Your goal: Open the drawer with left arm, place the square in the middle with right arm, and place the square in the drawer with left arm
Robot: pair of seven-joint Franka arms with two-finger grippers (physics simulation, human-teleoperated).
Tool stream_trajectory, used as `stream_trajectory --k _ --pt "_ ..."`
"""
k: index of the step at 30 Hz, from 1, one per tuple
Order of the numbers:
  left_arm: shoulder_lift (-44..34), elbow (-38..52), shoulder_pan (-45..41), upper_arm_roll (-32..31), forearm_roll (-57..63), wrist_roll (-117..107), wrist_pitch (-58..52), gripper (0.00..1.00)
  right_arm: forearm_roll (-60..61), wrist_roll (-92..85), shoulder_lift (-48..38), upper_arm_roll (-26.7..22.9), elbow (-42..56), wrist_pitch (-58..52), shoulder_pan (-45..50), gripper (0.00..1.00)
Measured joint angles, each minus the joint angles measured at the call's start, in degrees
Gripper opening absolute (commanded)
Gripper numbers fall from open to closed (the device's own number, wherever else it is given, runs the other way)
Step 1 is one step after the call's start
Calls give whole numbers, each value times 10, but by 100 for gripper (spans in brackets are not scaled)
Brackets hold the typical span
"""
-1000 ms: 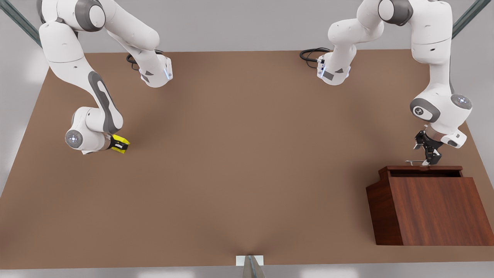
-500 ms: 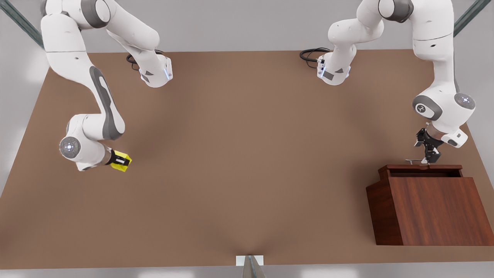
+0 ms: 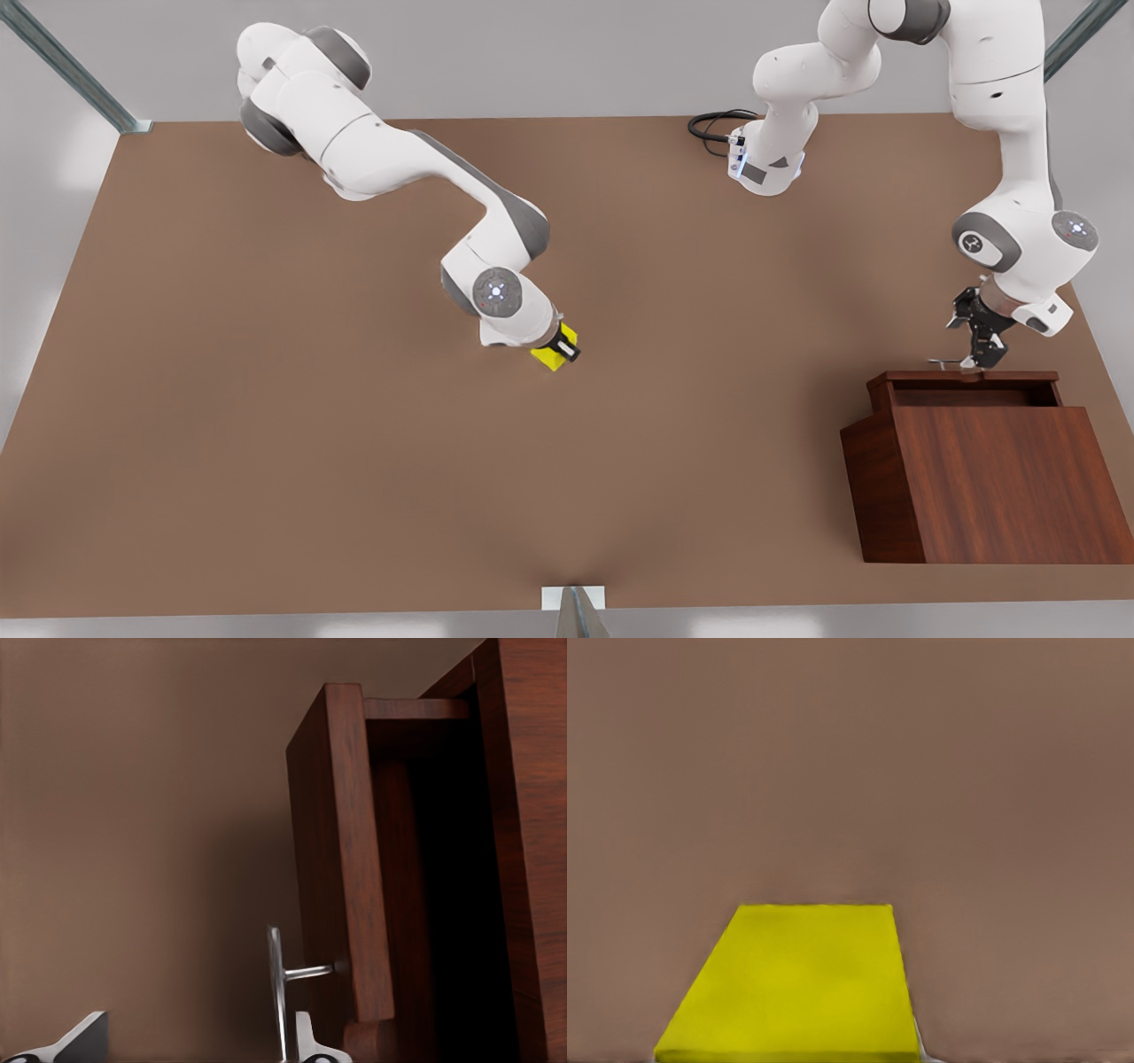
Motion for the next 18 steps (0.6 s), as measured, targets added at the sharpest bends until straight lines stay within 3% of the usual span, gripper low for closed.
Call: stream_trajectory --k 5,10,11,12,13,18 --pt "-1 0 1 5 14 0 -10 100 -5 131 47 -4 -2 58 50 71" --pt "-9 0 0 5 17 0 -33 100 -3 120 90 -17 9 61 44 72" --pt "-11 0 0 5 18 0 -38 100 -1 121 96 -17 10 69 44 73" --pt "-13 0 1 5 21 -2 -41 100 0 122 103 -17 9 91 44 96" --pt "-15 0 0 5 24 -2 -43 100 0 122 104 -17 9 93 44 100" --pt "-12 0 0 5 32 -2 -49 100 -2 86 96 -14 9 85 24 100"
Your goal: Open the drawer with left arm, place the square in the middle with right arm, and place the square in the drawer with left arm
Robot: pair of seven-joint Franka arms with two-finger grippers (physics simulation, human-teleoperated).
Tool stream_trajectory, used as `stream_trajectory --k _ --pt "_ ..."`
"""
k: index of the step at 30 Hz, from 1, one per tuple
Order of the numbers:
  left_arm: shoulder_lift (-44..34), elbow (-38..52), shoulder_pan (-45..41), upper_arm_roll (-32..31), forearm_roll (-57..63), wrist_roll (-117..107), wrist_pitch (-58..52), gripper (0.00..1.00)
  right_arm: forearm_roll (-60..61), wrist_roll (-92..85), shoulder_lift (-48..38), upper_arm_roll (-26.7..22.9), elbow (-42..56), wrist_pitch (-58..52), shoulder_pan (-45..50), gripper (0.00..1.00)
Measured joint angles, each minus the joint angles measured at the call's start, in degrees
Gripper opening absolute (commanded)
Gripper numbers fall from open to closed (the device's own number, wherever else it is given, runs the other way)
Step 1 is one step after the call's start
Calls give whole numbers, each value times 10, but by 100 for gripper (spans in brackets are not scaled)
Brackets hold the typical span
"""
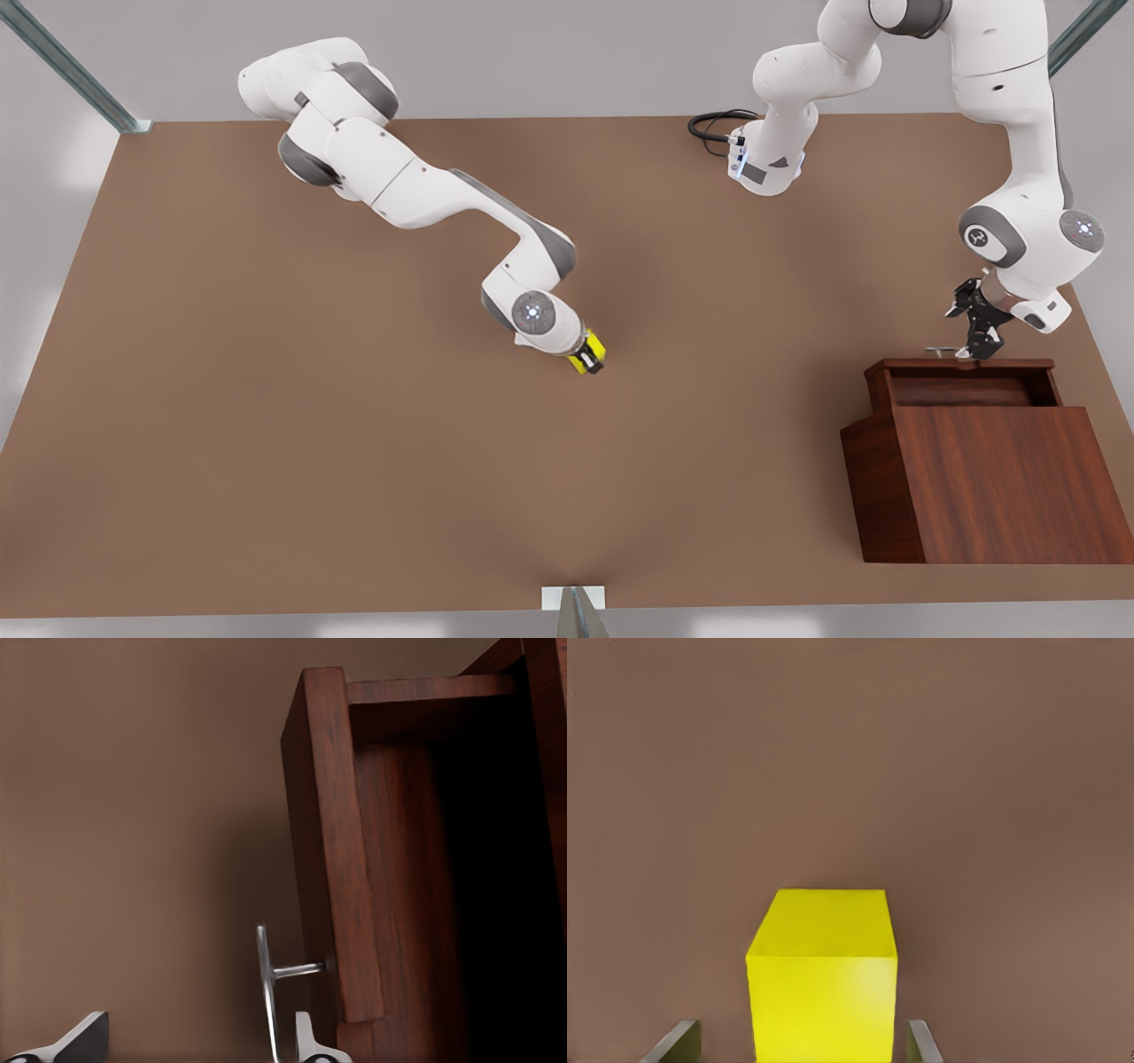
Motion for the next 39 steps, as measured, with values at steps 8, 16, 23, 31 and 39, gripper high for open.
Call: stream_trajectory --k 8,16,23,31,39 --pt "-7 -3 2 1 1 0 -24 100 -17 -488 -210 -2 -16 -228 -218 100" --pt "-46 1 0 2 9 -16 -106 100 -22 -810 -253 -2 -12 -309 -406 100" --pt "-22 304 58 -342 17 -145 -410 100 -28 -804 -335 -1 -98 -255 -407 100" --pt "180 418 -217 -443 117 515 -266 100 -23 -830 -332 -2 -101 -261 -416 100" --pt "274 398 -328 -395 143 620 -156 100 -23 -830 -330 -2 -103 -261 -417 100"
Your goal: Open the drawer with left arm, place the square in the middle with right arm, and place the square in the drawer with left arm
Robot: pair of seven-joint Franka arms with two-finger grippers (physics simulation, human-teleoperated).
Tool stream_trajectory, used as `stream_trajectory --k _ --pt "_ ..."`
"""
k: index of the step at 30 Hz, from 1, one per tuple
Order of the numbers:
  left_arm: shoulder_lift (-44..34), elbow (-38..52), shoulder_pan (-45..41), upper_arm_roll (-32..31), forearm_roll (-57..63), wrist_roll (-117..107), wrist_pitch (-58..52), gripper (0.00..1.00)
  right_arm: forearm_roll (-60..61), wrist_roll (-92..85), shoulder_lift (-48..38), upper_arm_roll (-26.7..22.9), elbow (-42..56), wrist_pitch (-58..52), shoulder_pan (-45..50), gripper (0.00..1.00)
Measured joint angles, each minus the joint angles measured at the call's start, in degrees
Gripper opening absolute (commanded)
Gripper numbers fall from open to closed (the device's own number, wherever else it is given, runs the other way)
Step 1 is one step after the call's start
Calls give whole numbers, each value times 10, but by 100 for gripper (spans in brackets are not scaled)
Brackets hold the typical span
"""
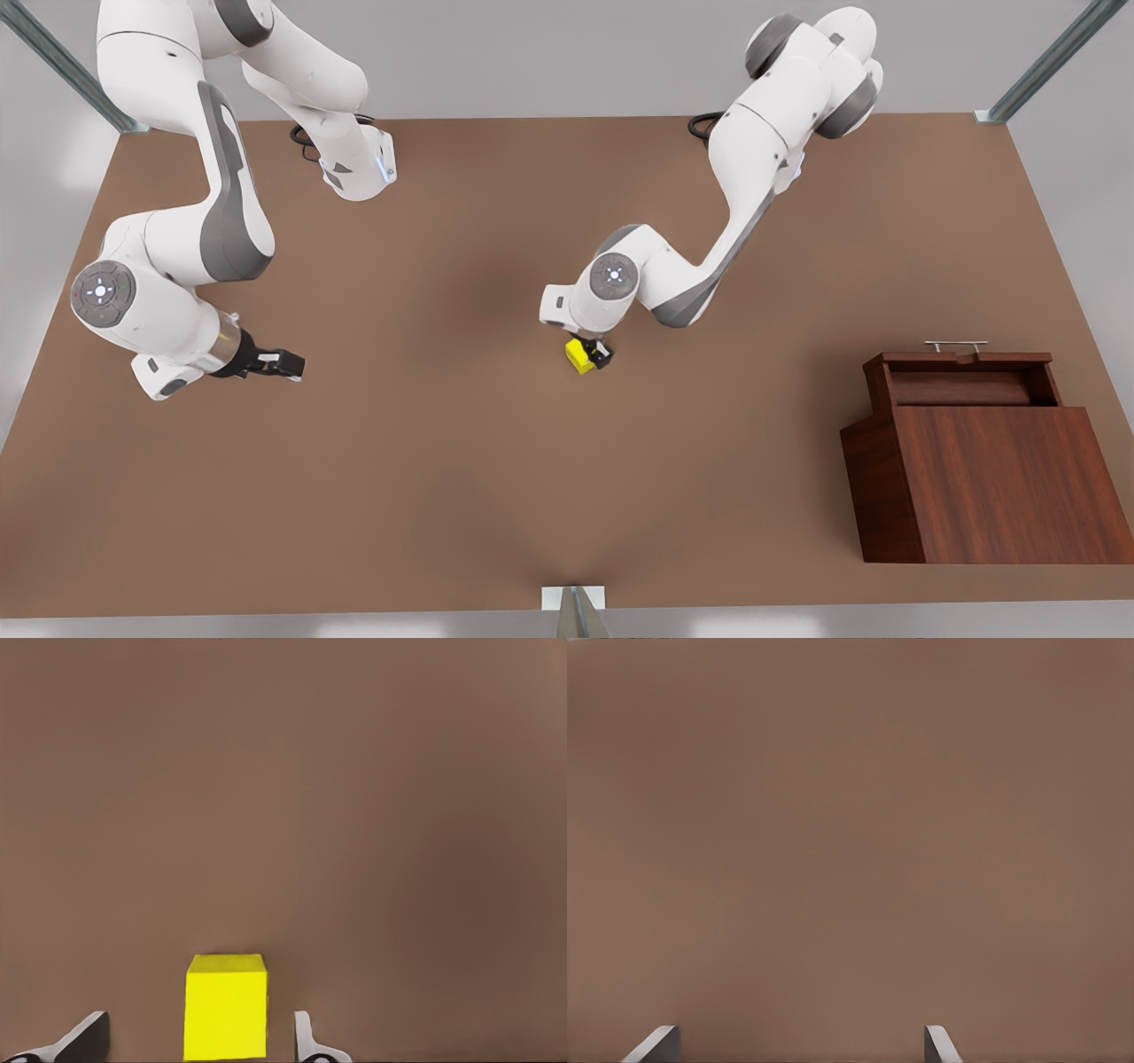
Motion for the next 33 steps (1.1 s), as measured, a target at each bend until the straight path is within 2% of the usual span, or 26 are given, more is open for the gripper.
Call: stream_trajectory --k 9,19,33 --pt "10 -33 -7 14 60 0 20 100 0 0 1 0 -1 2 0 100" --pt "27 -76 -16 30 64 -11 48 100 0 1 2 0 -1 -2 -3 100" --pt "65 -84 -35 44 66 -11 73 100 1 1 3 0 -1 -2 -4 100"
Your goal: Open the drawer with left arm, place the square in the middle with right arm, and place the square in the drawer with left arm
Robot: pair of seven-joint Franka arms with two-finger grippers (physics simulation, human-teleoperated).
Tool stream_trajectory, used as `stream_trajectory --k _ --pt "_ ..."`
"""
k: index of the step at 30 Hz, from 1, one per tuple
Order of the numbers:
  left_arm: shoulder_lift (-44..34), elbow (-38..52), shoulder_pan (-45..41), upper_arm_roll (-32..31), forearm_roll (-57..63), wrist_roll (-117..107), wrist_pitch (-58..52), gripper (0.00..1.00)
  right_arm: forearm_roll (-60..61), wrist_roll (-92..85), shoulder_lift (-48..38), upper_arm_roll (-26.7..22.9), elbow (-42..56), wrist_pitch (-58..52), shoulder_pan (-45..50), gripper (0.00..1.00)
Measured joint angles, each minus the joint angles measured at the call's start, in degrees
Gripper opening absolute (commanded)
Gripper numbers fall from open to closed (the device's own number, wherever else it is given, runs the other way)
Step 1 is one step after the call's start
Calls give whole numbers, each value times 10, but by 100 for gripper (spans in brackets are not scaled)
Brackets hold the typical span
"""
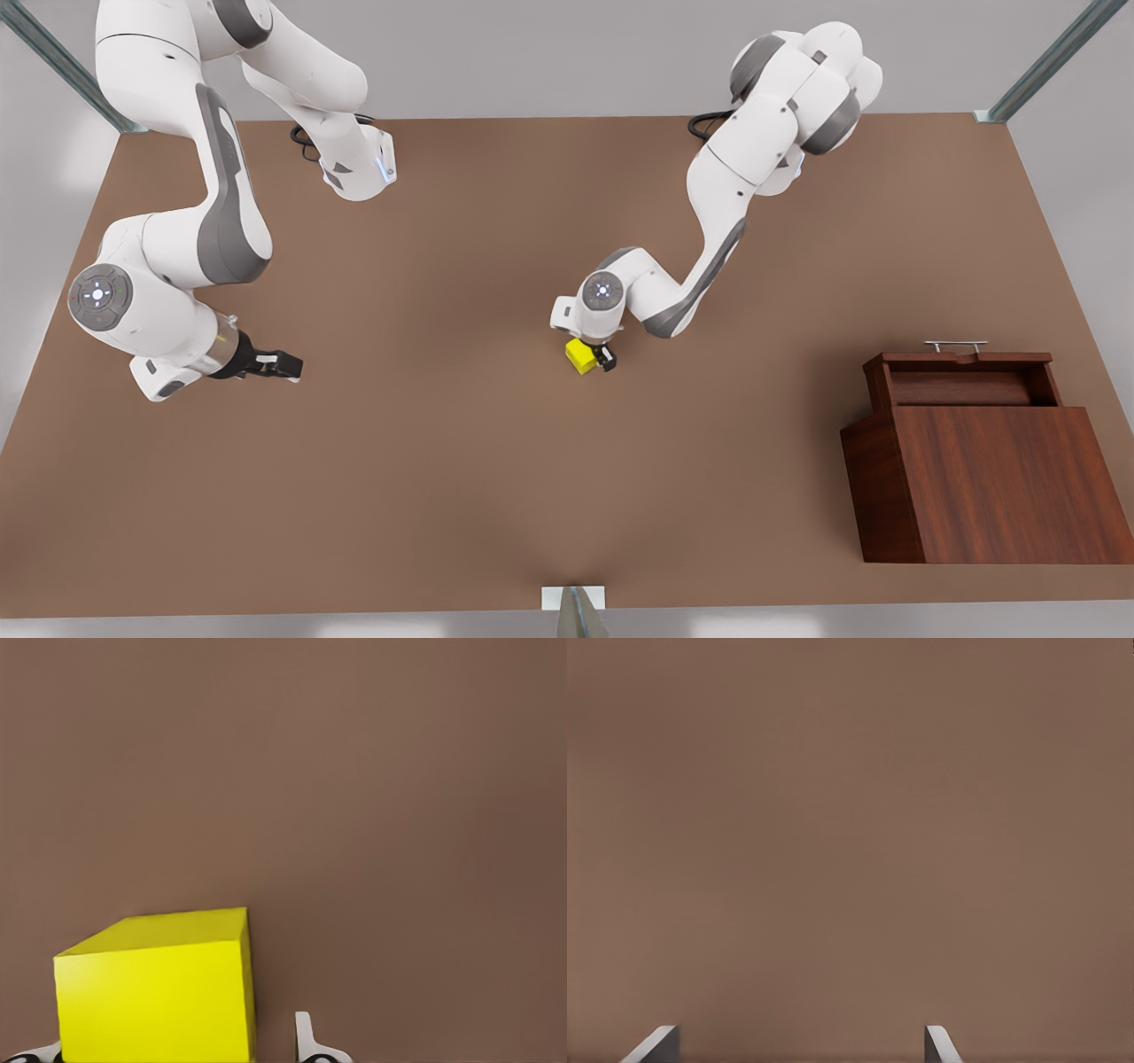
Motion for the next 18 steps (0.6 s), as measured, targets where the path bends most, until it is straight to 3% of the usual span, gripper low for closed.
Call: stream_trajectory --k 1,2,3,4,15,18 --pt "3 0 0 0 0 0 7 97 0 0 0 0 0 0 0 100" --pt "3 1 0 0 0 -1 8 75 0 0 0 1 0 1 0 100" --pt "3 1 0 0 0 -4 7 61 0 0 0 0 0 0 0 100" --pt "3 1 0 0 0 -5 6 58 0 0 0 0 0 0 0 100" --pt "-14 2 -3 9 15 -7 0 59 1 0 0 0 0 -2 -3 100" --pt "-70 2 4 19 7 -28 -56 59 1 0 0 1 0 -2 -3 100"
